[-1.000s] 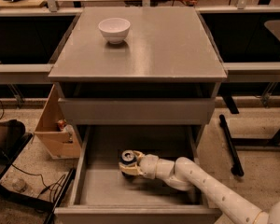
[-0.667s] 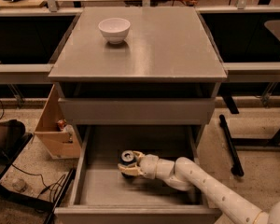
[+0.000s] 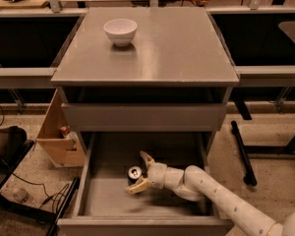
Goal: Place pepsi can into middle drawer
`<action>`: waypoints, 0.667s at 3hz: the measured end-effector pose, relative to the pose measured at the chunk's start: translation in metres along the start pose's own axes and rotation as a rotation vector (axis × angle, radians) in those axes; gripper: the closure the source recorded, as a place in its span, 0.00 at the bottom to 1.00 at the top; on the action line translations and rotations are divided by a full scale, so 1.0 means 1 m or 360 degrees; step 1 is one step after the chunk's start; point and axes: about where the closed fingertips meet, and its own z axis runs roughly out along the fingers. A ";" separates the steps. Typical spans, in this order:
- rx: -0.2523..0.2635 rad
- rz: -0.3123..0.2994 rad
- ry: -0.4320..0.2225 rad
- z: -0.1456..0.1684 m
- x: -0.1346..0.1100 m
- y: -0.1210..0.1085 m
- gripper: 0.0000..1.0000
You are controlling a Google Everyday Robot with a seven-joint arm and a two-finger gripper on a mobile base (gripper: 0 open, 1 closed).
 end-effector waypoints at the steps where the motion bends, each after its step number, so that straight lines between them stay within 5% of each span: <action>1: 0.0000 0.0000 0.0000 0.000 0.000 0.000 0.00; 2: 0.0006 -0.0021 0.0090 0.004 -0.017 0.006 0.00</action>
Offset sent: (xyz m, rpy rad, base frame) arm -0.0044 0.0226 0.0999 -0.3289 0.0225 0.0274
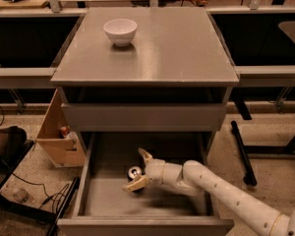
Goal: Place pepsi can into middle drawer
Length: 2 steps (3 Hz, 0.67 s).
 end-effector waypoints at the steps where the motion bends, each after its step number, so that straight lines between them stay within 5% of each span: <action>1: 0.0048 0.0043 0.0227 0.008 -0.027 0.025 0.00; 2: -0.0007 0.0168 0.0454 0.019 -0.040 0.075 0.00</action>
Offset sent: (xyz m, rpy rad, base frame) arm -0.0575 0.0410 0.2092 -0.5033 0.0939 0.0630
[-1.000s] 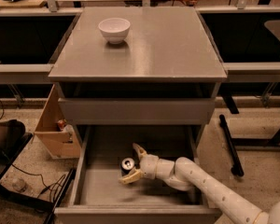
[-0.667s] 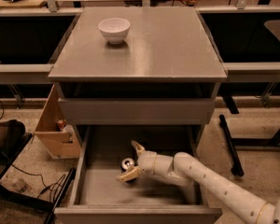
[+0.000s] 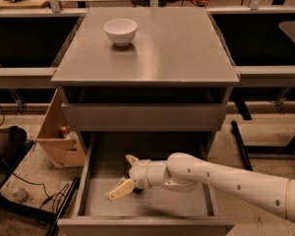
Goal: Place pepsi can into middle drawer
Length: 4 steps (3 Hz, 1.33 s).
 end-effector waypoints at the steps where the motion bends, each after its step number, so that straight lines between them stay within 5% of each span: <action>1: -0.0039 0.0127 0.0174 -0.019 -0.020 0.036 0.00; 2: 0.0020 0.0076 0.0182 -0.033 -0.053 0.036 0.00; 4: 0.0043 0.0034 0.0279 -0.044 -0.070 0.037 0.00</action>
Offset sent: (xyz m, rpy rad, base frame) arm -0.0279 0.0016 0.0282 -0.0650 0.1053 0.0171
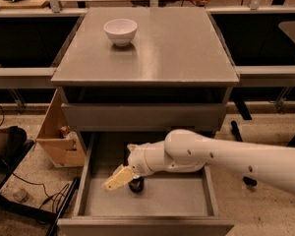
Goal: Place pepsi can into middle drawer
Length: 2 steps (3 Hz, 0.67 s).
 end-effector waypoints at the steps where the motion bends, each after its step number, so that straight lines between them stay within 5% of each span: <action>1: -0.0029 -0.0063 0.0343 -0.022 0.003 0.019 0.00; 2: 0.0051 -0.0199 0.0687 -0.066 -0.015 0.021 0.00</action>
Offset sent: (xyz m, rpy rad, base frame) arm -0.0128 -0.0453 0.2723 -0.7700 0.0567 -0.0163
